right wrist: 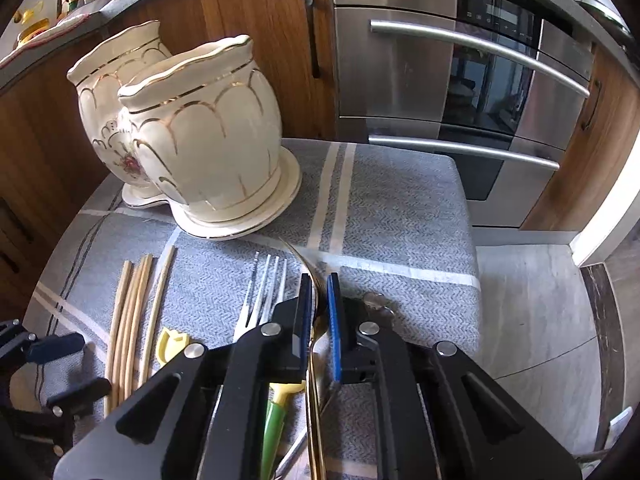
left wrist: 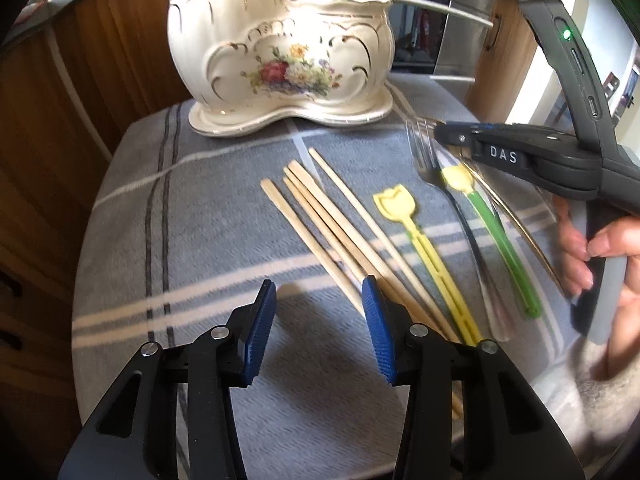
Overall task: Organize utensils
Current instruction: 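Grasp the long gold spoon with the right tool while the left tool grasps a wooden chopstick, then lift and carry the gold spoon and chopstick over the ceramic holder with both tools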
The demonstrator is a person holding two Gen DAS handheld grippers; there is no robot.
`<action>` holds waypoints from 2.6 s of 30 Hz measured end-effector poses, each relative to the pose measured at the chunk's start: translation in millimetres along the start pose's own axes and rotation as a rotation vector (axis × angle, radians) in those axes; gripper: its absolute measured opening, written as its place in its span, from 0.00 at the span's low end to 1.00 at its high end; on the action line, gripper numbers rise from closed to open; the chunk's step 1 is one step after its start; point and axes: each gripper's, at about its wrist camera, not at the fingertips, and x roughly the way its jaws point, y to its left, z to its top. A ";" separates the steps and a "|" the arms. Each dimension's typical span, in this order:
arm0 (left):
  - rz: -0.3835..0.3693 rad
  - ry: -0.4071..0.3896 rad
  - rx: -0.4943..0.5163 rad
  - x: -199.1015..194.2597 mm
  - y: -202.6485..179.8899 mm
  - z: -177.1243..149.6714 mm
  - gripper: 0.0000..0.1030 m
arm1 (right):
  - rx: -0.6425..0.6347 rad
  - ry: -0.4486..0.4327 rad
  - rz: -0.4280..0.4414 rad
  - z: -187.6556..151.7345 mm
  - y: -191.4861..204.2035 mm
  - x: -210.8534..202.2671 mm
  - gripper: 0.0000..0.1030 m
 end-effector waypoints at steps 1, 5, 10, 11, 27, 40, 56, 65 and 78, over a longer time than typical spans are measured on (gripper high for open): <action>-0.004 0.017 -0.012 1.5 -0.6 1.1 0.43 | 0.004 -0.008 0.015 -0.4 -0.2 -1.4 0.05; 0.019 0.058 -0.081 6.1 3.3 7.0 0.37 | 0.012 -0.044 0.057 -5.1 -0.9 -11.3 0.04; 0.015 0.113 -0.123 7.7 3.5 11.2 0.24 | 0.031 -0.104 0.121 -10.4 -5.8 -34.3 0.04; 0.010 0.119 -0.128 8.2 3.0 12.3 0.19 | 0.034 -0.118 0.130 -11.0 -6.6 -40.0 0.04; -0.016 0.052 -0.070 -6.2 21.4 2.6 0.04 | 0.063 -0.357 0.210 -18.9 -16.8 -122.8 0.03; -0.005 -0.168 0.005 -55.0 21.9 0.5 0.04 | 0.019 -0.599 0.163 -18.5 9.4 -179.1 0.02; -0.058 -0.617 0.034 -135.0 54.9 49.4 0.04 | 0.039 -0.774 0.122 64.0 29.0 -198.1 0.02; -0.091 -0.828 0.000 -142.6 73.1 108.6 0.04 | 0.149 -0.915 0.077 94.6 12.4 -185.8 0.02; -0.111 -0.915 -0.084 -85.8 92.9 177.9 0.04 | 0.191 -0.818 0.096 101.4 -5.9 -133.1 0.03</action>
